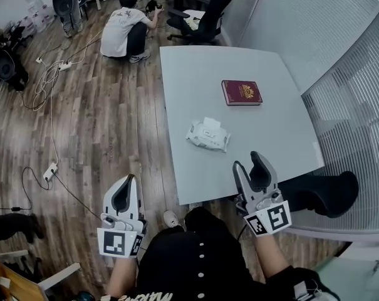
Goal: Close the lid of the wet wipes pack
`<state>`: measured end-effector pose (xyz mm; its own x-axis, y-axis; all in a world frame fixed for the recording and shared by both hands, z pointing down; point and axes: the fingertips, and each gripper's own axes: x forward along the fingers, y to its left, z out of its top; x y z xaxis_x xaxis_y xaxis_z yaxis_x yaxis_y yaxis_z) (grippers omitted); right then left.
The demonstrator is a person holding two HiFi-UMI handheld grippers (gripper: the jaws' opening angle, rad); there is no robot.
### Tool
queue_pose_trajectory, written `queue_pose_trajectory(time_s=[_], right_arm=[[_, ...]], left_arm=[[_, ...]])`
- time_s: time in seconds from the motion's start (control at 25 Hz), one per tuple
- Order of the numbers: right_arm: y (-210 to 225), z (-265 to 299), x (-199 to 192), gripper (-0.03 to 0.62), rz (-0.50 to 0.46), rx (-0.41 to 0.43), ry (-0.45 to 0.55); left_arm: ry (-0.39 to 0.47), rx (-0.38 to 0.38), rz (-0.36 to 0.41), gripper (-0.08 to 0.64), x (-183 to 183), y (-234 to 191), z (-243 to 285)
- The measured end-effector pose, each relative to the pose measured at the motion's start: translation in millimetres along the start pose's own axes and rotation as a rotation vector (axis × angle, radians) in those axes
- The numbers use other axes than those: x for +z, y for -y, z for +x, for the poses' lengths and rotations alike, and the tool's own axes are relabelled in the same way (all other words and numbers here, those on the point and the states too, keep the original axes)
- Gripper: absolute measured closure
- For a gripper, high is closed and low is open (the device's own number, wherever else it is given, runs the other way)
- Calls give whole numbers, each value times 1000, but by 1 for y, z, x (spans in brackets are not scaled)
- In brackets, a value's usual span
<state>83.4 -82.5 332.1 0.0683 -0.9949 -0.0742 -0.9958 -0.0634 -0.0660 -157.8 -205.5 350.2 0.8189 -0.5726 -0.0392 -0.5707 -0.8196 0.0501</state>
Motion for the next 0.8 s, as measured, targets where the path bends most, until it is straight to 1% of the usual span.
queue_pose_trajectory(time_s=[0.12,0.24,0.44,0.6,0.8], right_arm=[[6,8,2,382,11,9,3],[15,21,2,382,28,22,13],[33,40,5,382,13,52,22],[60,50,-2,387,38,48,14],[98,61,-16,387,32,25,-10]], left_arm=[[21,-6,11,557,7,4,7],[38,6,30,557,10,4,14],[42,29,27,557,11,5,29],[36,18,36,557,13,13,48],[19,0,38,557,9,20,68]])
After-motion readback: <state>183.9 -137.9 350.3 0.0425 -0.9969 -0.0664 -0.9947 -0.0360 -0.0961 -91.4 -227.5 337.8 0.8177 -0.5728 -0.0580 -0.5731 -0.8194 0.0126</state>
